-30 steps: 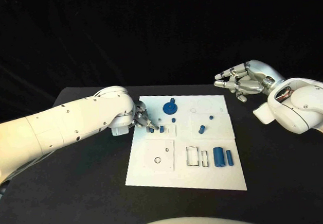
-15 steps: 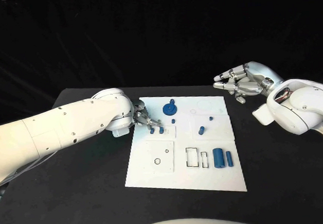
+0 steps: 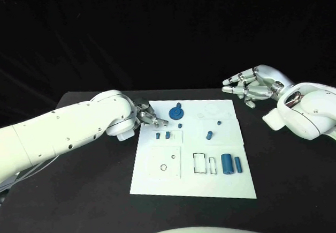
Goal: Assemble the parts on the task board
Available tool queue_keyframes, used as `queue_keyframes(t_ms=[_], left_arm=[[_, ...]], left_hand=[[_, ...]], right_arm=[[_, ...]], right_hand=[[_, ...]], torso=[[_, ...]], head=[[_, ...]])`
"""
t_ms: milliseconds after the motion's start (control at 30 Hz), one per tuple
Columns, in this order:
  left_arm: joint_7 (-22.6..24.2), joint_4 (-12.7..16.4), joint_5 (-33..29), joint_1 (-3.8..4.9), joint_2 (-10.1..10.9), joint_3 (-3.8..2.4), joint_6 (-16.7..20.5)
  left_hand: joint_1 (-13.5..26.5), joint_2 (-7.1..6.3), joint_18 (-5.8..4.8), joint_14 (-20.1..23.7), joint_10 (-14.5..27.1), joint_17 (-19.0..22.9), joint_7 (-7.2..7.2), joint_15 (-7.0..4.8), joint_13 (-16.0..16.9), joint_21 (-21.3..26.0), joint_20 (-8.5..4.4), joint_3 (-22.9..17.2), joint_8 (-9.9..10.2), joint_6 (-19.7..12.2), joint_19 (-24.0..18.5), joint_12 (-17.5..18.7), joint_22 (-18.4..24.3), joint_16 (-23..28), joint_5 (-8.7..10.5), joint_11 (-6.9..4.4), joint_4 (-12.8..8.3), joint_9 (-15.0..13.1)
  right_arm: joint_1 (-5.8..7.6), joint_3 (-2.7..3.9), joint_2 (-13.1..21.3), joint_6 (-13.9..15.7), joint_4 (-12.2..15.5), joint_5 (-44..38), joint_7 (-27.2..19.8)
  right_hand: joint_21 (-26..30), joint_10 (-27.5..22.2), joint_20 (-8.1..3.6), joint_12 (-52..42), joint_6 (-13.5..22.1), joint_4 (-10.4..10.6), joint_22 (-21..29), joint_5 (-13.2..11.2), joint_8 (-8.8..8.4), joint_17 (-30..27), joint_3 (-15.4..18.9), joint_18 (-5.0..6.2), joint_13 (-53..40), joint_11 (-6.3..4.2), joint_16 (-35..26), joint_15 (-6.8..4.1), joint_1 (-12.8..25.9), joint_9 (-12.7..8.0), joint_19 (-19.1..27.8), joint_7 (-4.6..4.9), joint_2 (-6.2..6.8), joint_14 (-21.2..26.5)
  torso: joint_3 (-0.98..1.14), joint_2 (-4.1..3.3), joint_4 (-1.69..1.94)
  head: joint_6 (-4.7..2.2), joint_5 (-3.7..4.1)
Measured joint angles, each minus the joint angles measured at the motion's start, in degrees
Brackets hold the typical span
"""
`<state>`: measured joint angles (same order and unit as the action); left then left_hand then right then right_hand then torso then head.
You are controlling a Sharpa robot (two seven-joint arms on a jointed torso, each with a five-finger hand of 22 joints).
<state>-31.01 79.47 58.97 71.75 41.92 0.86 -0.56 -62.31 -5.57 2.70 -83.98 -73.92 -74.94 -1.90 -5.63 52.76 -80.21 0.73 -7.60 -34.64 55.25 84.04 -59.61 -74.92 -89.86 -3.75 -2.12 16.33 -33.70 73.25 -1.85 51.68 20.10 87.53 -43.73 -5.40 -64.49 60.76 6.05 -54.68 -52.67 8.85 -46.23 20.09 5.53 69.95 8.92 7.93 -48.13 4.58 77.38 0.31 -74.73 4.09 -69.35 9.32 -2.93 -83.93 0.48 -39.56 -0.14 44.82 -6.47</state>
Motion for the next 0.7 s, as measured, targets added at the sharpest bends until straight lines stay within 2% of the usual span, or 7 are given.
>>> queue_keyframes(t_ms=[67,133,200,267,433,567,700], left_arm=[[1.6,0.0,-0.2,0.01,-0.3,-0.01,1.0],[4.0,-0.3,-0.2,0.03,-0.8,0.11,2.0],[7.9,-0.8,-0.3,0.01,-1.6,0.39,3.3],[11.6,-1.3,-0.4,-0.05,-2.3,0.55,4.5],[21.3,-2.9,0.5,-0.18,-4.3,0.9,7.4],[25.3,-4.3,3.0,-0.21,-5.6,1.36,7.4],[26.7,-5.7,6.2,-0.27,-6.8,1.77,6.9]], left_hand=[[-2.4,0.32,0.56,0.0,4.4,0.0,-0.83,0.58,-6.2,4.4,0.35,0.6,1.0,-2.0,-0.6,5.6,0.0,1.0,0.0,0.74,-0.3,0.5],[-7.4,0.77,2.99,0.1,10.6,0.0,-2.47,1.77,-12.1,14.6,1.29,0.1,2.8,-4.9,-5.3,12.4,3.7,7.1,0.0,2.3,-2.2,1.8],[-18.8,0.46,5.89,5.8,16.3,8.4,-4.29,3.16,-18.4,31.5,2.48,-4.4,7.1,-7.1,-14.2,21.3,14.6,19.5,0.29,3.91,-7.5,5.3],[-24.0,-0.51,6.74,10.7,15.8,17.9,-5.16,4.21,-25.1,40.4,3.74,-9.1,11.5,-5.0,-18.1,28.9,20.6,29.8,0.29,5.46,-9.8,9.5],[-24.9,-3.87,7.59,15.3,15.4,30.3,-6.19,5.2,-34.7,46.0,4.62,-13.1,18.2,-3.0,-19.0,39.4,24.6,43.1,0.29,6.57,-11.6,15.5],[-24.1,-5.77,7.58,15.3,15.2,34.4,-6.03,5.93,-39.9,48.4,5.34,-14.2,21.4,-0.9,-18.8,44.1,26.5,47.6,0.29,7.25,-12.9,18.6],[-22.3,-6.14,7.59,11.9,13.9,34.3,-5.55,5.82,-42.5,48.6,5.18,-13.6,23.4,-0.4,-15.7,45.5,27.0,46.0,0.28,7.14,-13.5,20.4]], right_arm=[[-0.05,0.0,0.0,0.0,0.0,0.0,0.0],[-0.07,0.0,-0.1,0.0,0.0,0.0,0.0],[-0.09,-0.01,-0.1,0.0,-0.1,0.0,0.0],[-0.1,-0.01,-0.2,-0.1,-0.1,0.0,0.0],[-0.14,-0.01,-0.4,-0.1,-0.1,0.0,0.0],[-0.14,-0.01,-0.4,-0.1,0.0,0.1,0.0],[-0.14,-0.01,-0.4,-0.1,0.2,0.2,0.0]], right_hand=[[0.0,0.0,0.0,0.0,0.0,0.0,0.0,0.0,0.0,0.0,0.0,0.0,0.0,0.0,0.0,0.0,0.0,0.0,0.0,0.0,0.0,0.0],[0.0,0.0,0.0,0.0,0.0,0.0,0.0,0.0,0.0,0.0,0.0,0.0,0.0,0.0,0.0,0.0,0.0,0.0,0.0,0.0,0.0,0.0],[0.0,0.0,0.0,0.2,0.0,0.0,0.1,0.0,0.0,-0.1,0.0,0.0,0.1,0.0,0.0,0.0,0.0,0.0,0.0,0.0,0.0,0.0],[0.0,0.0,0.0,0.2,0.0,0.0,0.1,0.0,0.0,-0.1,0.0,0.0,0.1,0.0,0.0,0.0,0.0,0.0,0.0,0.0,0.0,0.0],[0.0,0.0,0.0,0.2,0.0,0.0,0.1,0.0,0.0,-0.1,0.0,0.0,0.1,0.0,0.0,0.0,0.0,0.0,0.0,0.0,0.0,0.0],[0.0,0.0,0.0,0.2,0.0,0.2,0.1,0.0,0.0,-0.1,0.2,0.0,0.1,0.0,0.0,0.0,0.0,0.0,0.0,0.0,0.0,0.0],[0.0,0.0,0.0,0.2,0.0,0.2,0.1,0.0,0.0,-0.1,0.2,0.0,0.1,0.0,0.0,0.0,0.0,0.0,0.0,0.0,0.0,0.0]], torso=[[0.01,-0.01,-0.01],[-0.01,-0.02,-0.01],[-0.03,-0.04,0.01],[-0.03,-0.06,0.01],[-0.1,-0.08,0.08],[-0.09,-0.08,0.08],[-0.1,-0.08,0.08]], head=[[-0.15,0.16],[-0.27,0.35],[-0.43,0.49],[-0.52,0.64],[-0.71,1.01],[-0.83,1.01],[-0.92,1.08]])
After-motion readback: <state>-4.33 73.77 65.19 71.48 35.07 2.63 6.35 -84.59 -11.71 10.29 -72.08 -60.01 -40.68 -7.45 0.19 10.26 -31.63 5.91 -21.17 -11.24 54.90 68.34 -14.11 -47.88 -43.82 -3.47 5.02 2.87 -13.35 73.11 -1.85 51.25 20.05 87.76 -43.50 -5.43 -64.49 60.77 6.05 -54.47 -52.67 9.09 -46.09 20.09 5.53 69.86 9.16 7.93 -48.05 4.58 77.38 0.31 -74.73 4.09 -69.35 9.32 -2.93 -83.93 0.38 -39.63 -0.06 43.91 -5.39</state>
